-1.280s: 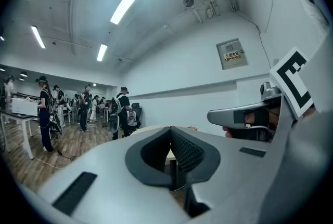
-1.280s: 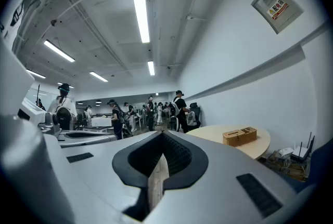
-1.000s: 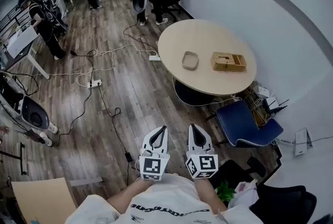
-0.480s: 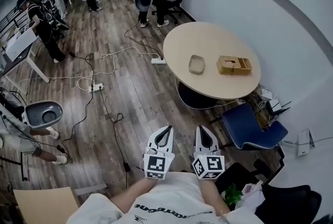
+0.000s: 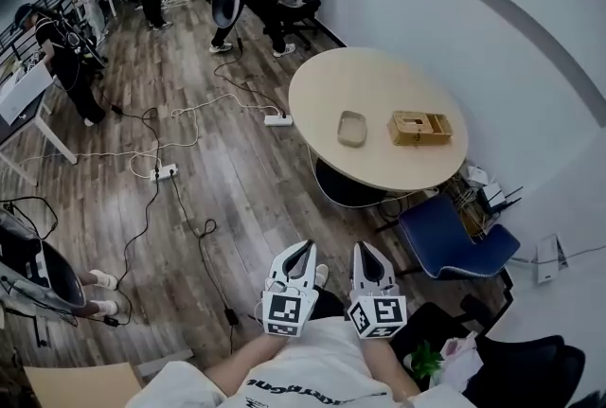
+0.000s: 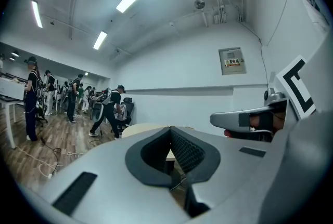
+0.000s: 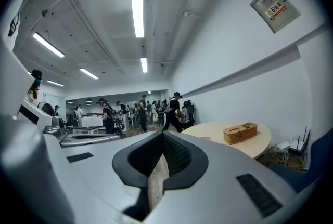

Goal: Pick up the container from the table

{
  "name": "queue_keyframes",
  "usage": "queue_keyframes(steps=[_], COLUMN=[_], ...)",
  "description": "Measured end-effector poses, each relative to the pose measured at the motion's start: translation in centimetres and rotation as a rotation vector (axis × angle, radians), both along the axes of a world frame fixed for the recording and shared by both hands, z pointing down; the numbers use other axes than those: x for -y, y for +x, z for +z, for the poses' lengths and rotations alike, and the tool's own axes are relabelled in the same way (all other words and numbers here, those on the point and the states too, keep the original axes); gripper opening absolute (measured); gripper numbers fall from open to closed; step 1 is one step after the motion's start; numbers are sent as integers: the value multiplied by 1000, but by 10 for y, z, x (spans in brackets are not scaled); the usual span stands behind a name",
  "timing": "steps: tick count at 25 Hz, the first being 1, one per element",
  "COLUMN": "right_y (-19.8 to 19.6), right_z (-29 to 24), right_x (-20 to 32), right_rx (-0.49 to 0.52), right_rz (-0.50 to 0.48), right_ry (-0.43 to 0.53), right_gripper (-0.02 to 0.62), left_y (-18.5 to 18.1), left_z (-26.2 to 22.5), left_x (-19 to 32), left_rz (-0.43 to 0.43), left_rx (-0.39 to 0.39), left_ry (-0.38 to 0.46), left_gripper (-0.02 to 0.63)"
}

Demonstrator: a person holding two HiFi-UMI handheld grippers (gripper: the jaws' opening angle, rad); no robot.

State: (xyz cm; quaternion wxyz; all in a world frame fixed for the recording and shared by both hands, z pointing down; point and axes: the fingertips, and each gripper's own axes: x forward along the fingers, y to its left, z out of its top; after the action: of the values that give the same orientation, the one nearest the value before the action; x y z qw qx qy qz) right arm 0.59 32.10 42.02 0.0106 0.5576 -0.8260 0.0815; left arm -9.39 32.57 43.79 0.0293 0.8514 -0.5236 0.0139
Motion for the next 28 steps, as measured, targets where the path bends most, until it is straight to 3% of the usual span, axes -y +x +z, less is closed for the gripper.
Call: queue_keyframes(steps=[7,22,28], right_y=[3,55,74], right_z=[18,2,6], right_x=[52,268,332], right_rx=[22,96,67], right_rz=[-7,35,21], right_ry=[-16,-13,-16], right_gripper=[32,32,32], left_y=[9,56,76], left_z=[13,4,4], left_x=[46,253,324], left_rz=[29,71,35], left_rx=[31,75,19], left_ry=[1,19,-22], left_gripper=[15,15,15])
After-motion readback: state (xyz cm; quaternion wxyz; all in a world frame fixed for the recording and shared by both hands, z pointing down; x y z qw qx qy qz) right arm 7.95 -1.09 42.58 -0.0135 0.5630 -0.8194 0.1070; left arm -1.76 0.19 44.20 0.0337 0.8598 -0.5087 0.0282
